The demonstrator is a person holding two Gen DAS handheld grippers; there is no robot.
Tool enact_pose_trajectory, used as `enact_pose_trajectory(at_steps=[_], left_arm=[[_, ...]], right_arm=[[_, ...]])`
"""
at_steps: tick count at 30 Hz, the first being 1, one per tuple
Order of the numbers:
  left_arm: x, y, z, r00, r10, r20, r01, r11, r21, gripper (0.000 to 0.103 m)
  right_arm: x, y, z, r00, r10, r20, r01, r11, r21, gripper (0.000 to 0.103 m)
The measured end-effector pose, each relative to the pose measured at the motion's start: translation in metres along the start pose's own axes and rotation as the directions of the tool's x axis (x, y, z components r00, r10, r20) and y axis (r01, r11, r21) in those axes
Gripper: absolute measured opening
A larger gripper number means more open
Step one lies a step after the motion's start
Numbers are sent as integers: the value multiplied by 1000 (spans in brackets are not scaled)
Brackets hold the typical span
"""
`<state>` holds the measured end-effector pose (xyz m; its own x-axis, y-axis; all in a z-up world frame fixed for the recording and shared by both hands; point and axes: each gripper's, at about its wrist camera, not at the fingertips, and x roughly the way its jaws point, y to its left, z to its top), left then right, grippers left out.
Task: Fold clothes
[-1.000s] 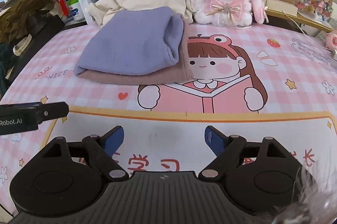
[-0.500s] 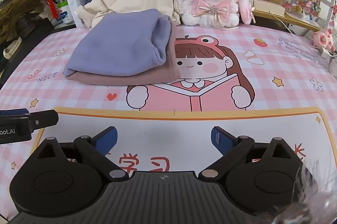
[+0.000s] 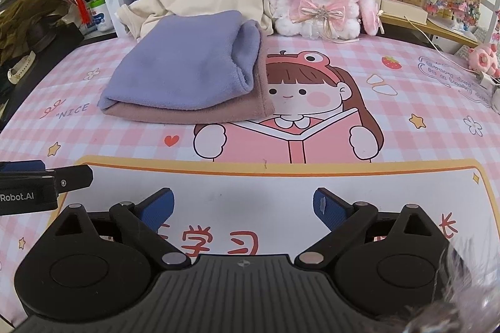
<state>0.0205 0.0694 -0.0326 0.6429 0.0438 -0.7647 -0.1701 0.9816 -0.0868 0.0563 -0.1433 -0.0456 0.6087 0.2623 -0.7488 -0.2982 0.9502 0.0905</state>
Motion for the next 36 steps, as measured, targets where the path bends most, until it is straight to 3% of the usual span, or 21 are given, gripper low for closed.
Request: enact_pose_trajectory(at_steps=[36], left_arm=[[0,-3,2,1000,2,7,-2,999,41,98]], right_arm=[[3,2,1,1000,12,-14,-12,1000,7,97]])
